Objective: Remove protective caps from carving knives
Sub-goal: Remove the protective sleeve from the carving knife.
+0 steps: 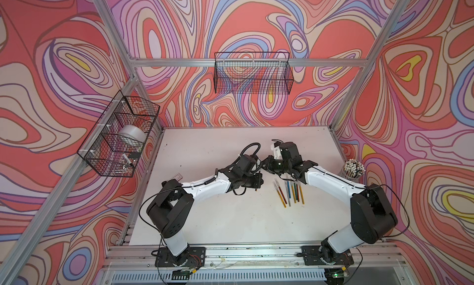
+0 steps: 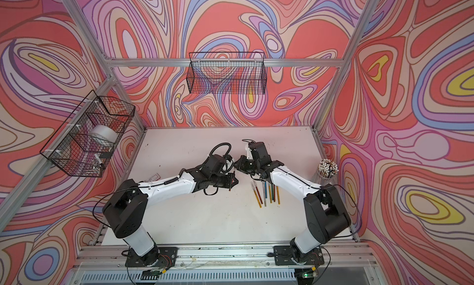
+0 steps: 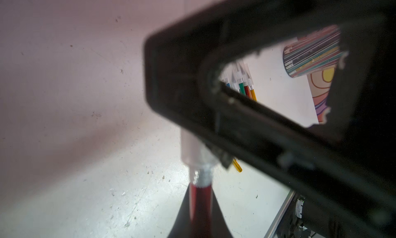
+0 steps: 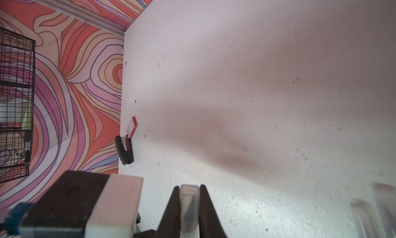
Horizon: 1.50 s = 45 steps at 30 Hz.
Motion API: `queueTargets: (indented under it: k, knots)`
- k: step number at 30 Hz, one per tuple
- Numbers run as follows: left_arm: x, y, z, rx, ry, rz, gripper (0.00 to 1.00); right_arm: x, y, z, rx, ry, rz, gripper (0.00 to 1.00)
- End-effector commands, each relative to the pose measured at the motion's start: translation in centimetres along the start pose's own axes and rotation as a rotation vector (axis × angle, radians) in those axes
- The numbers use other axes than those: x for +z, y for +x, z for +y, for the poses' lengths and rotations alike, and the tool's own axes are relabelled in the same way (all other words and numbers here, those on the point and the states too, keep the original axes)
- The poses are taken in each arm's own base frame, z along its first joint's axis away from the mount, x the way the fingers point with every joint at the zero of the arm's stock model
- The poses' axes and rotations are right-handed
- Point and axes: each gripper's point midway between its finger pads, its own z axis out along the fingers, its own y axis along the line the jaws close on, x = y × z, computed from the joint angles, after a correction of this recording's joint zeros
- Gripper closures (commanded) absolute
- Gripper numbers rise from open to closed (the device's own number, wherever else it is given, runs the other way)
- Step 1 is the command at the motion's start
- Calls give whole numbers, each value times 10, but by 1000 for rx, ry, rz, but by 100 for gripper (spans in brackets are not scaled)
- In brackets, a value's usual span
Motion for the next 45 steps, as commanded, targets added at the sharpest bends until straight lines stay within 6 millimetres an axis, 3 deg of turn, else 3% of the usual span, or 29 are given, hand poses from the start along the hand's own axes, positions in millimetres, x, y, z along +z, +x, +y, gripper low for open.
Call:
queueTargets:
  k: [1, 45]
  knots:
    - [2, 6, 6, 13, -26, 15, 100, 1, -1, 2, 1, 2, -12, 87]
    - [-13, 29, 8, 44, 15, 23, 100, 2, -90, 3, 16, 58, -230, 89]
